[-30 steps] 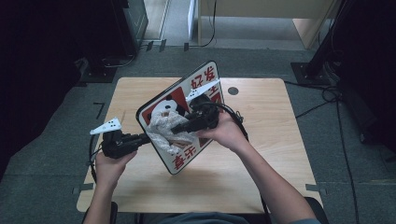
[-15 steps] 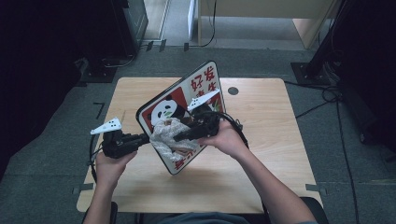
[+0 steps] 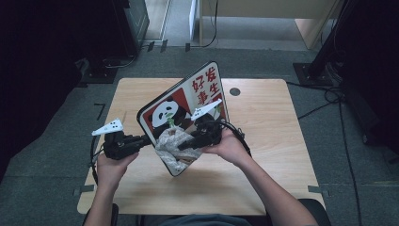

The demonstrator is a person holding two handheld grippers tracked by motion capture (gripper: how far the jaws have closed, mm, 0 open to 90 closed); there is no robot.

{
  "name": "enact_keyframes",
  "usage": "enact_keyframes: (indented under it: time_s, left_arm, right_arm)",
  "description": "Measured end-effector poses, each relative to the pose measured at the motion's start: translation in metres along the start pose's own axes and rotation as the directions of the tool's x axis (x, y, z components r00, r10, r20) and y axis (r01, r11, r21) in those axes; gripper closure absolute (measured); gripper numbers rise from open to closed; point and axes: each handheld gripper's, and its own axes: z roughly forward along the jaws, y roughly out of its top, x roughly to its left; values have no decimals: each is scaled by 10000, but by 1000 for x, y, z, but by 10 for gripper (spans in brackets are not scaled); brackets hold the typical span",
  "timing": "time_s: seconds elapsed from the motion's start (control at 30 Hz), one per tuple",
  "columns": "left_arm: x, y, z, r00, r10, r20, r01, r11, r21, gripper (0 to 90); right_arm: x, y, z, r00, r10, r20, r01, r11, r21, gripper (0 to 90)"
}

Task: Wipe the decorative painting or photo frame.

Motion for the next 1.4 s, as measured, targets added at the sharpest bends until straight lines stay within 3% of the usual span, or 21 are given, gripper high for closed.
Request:
enact_keyframes:
  time_s: [0.9,1.4]
  left_arm:
    - [-1,-1,3,10000,-4,32,4,10000,88,834]
    - [-1,-2,4,10000,10,55,-10,9999,129,834]
  right_arm:
    - [-17,-52,21,9998,205,-54,-204,9993,307,664]
    - [-26,-81,36,9967,810,-61,-802,9932,843,664]
